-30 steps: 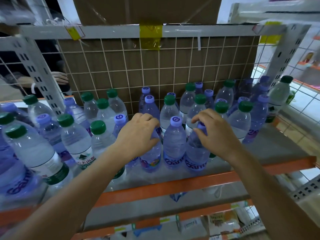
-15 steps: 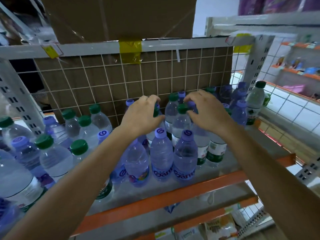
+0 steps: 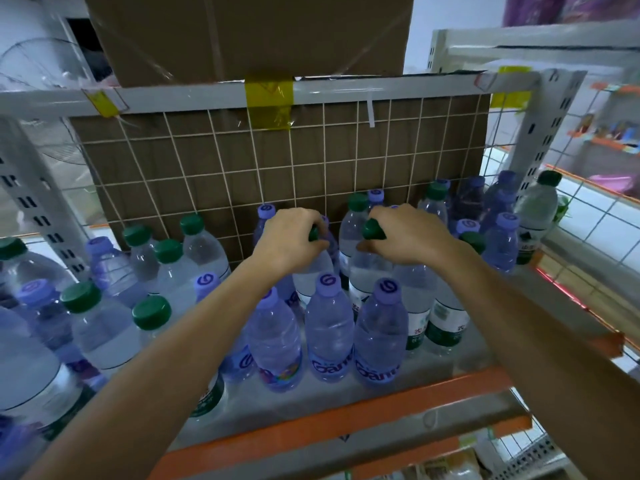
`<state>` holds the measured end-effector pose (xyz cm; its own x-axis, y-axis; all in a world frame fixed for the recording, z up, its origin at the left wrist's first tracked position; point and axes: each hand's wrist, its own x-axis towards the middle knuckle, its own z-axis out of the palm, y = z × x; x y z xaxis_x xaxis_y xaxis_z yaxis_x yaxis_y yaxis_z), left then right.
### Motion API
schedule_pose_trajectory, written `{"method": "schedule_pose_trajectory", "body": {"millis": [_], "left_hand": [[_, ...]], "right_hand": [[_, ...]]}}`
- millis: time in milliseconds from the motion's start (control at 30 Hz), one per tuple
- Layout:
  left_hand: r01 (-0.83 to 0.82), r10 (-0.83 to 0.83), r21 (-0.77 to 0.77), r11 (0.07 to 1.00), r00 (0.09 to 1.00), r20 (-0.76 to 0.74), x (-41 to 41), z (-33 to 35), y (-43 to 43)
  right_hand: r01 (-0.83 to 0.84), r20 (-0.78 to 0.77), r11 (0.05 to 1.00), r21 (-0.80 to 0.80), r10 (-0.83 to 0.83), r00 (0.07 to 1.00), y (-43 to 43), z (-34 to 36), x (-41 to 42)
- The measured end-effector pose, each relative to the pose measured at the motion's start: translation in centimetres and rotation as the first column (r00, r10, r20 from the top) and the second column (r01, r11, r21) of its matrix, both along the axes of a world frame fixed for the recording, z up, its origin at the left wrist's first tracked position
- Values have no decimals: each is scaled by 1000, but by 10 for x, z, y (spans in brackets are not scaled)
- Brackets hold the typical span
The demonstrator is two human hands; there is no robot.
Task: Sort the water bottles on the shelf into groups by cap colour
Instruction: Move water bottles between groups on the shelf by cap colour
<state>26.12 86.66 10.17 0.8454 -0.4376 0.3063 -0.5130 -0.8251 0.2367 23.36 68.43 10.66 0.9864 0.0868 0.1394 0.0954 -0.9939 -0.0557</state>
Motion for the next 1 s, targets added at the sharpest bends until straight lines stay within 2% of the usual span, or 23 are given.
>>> {"method": "schedule_pose_trajectory", "body": {"millis": [100,167,300,400,467,633,867,1000], "left_hand": [[-11,15,-146,989,1000,26,-2,7,8],[-1,20,-242,970,997,76,-7,23,16],[24,95,-416,909,960,262,-30,69,42],[46,177,-563,825,925,335,-42,97,74],[56,225,-609,791,899,375,-49,109,98],[18,363,-618,786,796,485,-74,127,170],[-73,517,-631,773,649,558,-101,135,302],[-113,537,-608,786,612,580,-104,139,373]], "right_hand": [[-5,126,994,108,-9,992,3,16,-4],[-57,279,981,185,3,960,9,36,-8],[-230,607,937,264,23,794,32,82,-18],[-362,726,882,301,34,687,58,109,-18],[-440,770,846,302,56,636,80,123,-17],[-562,813,775,288,112,571,153,137,-17],[-778,863,545,312,180,472,292,134,-4],[-819,879,495,290,201,433,368,133,4]]}}
